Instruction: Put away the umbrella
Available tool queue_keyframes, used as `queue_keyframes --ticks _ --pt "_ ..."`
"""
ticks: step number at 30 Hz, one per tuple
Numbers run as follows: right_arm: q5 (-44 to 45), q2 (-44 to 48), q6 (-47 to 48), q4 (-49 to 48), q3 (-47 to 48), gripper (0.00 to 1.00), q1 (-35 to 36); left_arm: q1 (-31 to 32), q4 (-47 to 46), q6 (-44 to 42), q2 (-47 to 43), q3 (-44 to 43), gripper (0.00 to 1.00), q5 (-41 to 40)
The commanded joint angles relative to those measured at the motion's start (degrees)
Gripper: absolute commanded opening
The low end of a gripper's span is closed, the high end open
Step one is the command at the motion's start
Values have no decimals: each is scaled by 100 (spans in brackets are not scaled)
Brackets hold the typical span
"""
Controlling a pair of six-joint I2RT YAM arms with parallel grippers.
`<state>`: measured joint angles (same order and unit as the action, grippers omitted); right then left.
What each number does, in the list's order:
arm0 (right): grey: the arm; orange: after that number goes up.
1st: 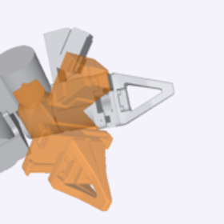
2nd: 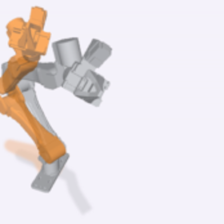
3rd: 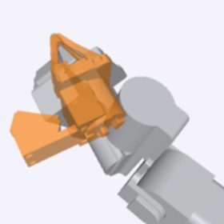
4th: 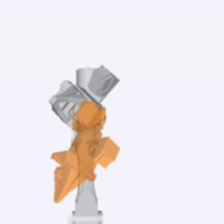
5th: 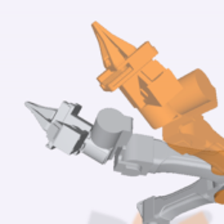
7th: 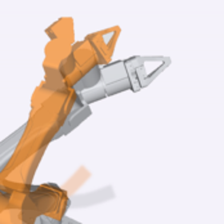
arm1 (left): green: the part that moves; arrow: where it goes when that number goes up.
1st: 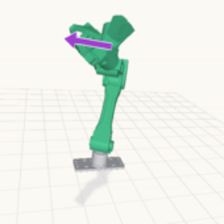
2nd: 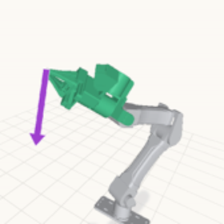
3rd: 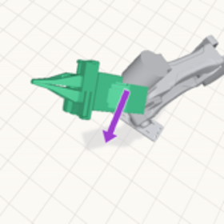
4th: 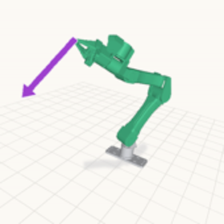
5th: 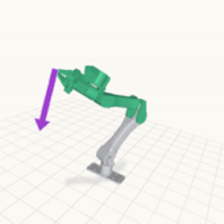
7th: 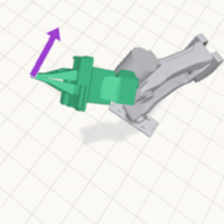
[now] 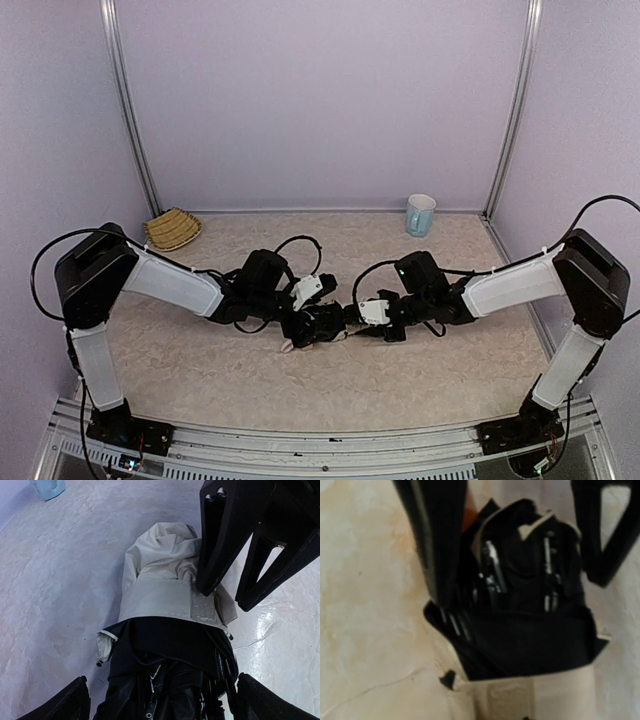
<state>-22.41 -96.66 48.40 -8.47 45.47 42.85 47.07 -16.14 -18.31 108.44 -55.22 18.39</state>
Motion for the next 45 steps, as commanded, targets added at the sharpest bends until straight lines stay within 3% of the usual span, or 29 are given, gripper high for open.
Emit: queue_keyframes --ticks 1,14,22,30,33,36,39,45 --pt "307 -81 459 26 87 31 158 38 281 -529 157 -267 99 368" --pt "828 -371 758 -86 175 14 381 61 1094 -762 739 -891 91 279" --pt "1049 -467 864 110 220 0 493 59 1324 -786 753 -815 84 147" --pt "862 -286 640 310 184 0 513 48 1727 -841 811 -787 52 42" --pt "835 -250 544 208 104 0 539 50 1745 -784 864 -795 51 23" --pt "860 -335 455 277 170 12 541 48 1765 -797 917 -835 50 5" --pt "759 -388 320 556 357 23 554 48 1861 -843 979 -905 42 -54" --pt "1188 -399 379 96 186 25 616 61 2022 -947 1047 -956 23 77"
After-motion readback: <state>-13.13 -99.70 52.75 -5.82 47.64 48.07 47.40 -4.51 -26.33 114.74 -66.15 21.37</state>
